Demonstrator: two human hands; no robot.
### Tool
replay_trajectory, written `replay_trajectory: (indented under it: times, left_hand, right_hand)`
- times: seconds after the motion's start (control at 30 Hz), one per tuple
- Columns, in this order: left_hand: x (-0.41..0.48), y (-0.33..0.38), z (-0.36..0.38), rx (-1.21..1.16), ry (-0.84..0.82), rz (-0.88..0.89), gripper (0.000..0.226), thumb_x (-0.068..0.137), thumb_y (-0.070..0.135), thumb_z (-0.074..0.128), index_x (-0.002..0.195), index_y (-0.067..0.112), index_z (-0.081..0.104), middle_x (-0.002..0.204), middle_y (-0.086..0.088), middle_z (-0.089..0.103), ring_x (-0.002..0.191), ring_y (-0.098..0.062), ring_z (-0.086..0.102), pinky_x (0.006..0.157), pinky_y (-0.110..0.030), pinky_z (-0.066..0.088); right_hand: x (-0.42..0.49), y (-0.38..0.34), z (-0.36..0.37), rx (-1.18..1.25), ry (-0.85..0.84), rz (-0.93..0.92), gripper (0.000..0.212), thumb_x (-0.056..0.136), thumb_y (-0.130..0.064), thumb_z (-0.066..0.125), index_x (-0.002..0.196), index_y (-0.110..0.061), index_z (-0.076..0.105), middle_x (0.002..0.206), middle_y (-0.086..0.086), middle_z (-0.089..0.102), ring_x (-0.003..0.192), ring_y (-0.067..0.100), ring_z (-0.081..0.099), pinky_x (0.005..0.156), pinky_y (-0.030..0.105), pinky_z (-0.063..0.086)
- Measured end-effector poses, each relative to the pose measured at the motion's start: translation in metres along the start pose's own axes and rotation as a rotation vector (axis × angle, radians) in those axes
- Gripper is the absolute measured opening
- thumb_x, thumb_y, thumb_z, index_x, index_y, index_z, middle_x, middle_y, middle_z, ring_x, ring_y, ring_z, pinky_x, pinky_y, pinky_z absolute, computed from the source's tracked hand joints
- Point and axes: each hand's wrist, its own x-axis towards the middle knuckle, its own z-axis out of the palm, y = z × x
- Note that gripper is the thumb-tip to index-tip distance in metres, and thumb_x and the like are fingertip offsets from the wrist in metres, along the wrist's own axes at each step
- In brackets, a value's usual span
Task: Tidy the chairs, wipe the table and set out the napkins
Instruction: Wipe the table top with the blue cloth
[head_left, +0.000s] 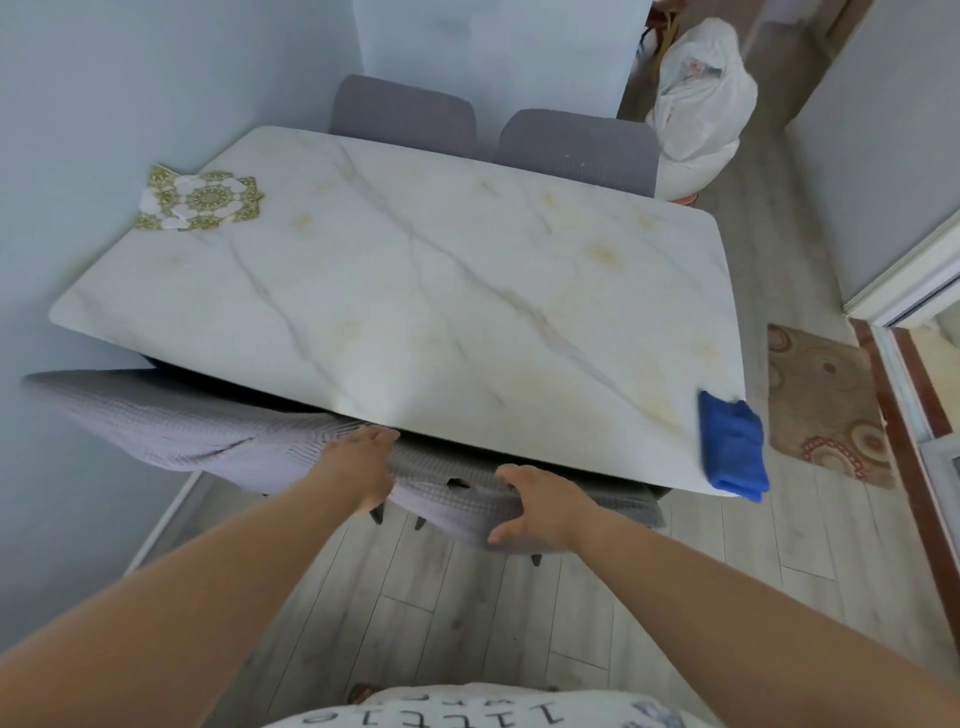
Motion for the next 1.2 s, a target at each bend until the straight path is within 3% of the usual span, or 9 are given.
replay_trajectory:
  times: [0.1,0.23,0.43,0.63,0.87,1.07,1.13,1.2]
  left_hand:
    - [-0.005,0.045,-0.005,-0.067,0.024,0.082,0.061,0.094,0.029,0.049,0.15,0.022,0.026,0.155,0.003,0.027,0.141,-0.017,0.029,0.113,-0.032,0.026]
    - [-0.004,0.115,-0.005,-0.162,0.008,0.165,0.057,0.096,0.03,0.049,0.149,0.024,0.029,0.155,0.002,0.028,0.139,-0.019,0.032,0.112,-0.031,0.027]
    - [0.008,0.223,0.003,-0.219,-0.036,0.277,0.053,0.097,0.034,0.05,0.146,0.026,0.033,0.151,0.004,0.036,0.134,-0.017,0.039,0.109,-0.027,0.031]
    - [0.029,0.323,0.011,-0.317,-0.086,0.355,0.046,0.091,0.03,0.06,0.135,0.025,0.048,0.131,0.003,0.054,0.117,-0.015,0.051,0.107,-0.03,0.038]
    - [0.075,0.408,0.024,-0.232,-0.166,0.468,0.067,0.089,0.041,0.06,0.147,0.024,0.03,0.137,-0.001,0.044,0.12,-0.017,0.049,0.101,-0.028,0.041]
    - [0.144,0.454,0.035,-0.243,-0.141,0.212,0.073,0.08,0.057,0.061,0.135,0.018,0.033,0.129,-0.002,0.048,0.109,-0.02,0.056,0.087,-0.034,0.049]
    - [0.16,0.463,0.037,-0.339,-0.166,0.106,0.069,0.075,0.053,0.067,0.126,0.018,0.036,0.115,0.0,0.055,0.098,-0.019,0.06,0.079,-0.033,0.051]
    - [0.174,0.47,0.037,-0.372,-0.178,0.041,0.05,0.078,0.041,0.067,0.113,0.018,0.039,0.095,0.004,0.056,0.084,-0.017,0.059,0.071,-0.031,0.05]
  right_hand:
    - [-0.026,0.026,-0.014,0.126,0.019,0.026,0.088,0.077,-0.056,0.069,0.148,-0.022,0.031,0.147,-0.001,0.041,0.132,0.019,0.042,0.107,0.036,0.037]
    - [-0.076,0.081,-0.034,0.247,0.112,0.125,0.076,0.074,-0.054,0.073,0.137,-0.024,0.043,0.133,-0.003,0.051,0.116,0.016,0.053,0.098,0.037,0.048]
    - [-0.152,0.159,-0.052,0.268,0.245,0.266,0.055,0.081,-0.048,0.069,0.127,-0.023,0.05,0.124,-0.005,0.055,0.106,0.012,0.053,0.09,0.028,0.046]
    - [-0.2,0.225,-0.069,0.329,0.307,0.386,0.048,0.085,-0.039,0.069,0.126,-0.019,0.051,0.121,-0.002,0.056,0.105,0.014,0.055,0.091,0.029,0.048]
    - [-0.189,0.288,-0.104,0.352,0.304,0.425,0.052,0.085,-0.04,0.069,0.129,-0.02,0.05,0.122,-0.003,0.056,0.105,0.013,0.054,0.091,0.029,0.047]
    - [-0.144,0.352,-0.15,0.341,0.203,0.401,0.055,0.086,-0.039,0.067,0.134,-0.02,0.047,0.127,-0.003,0.055,0.108,0.013,0.053,0.09,0.026,0.045]
    - [-0.13,0.368,-0.166,0.342,0.191,0.397,0.053,0.087,-0.037,0.066,0.134,-0.02,0.048,0.128,-0.002,0.055,0.109,0.013,0.053,0.09,0.026,0.045]
    - [-0.116,0.381,-0.18,0.337,0.171,0.383,0.051,0.088,-0.033,0.065,0.134,-0.018,0.049,0.129,-0.001,0.055,0.111,0.014,0.054,0.089,0.024,0.044]
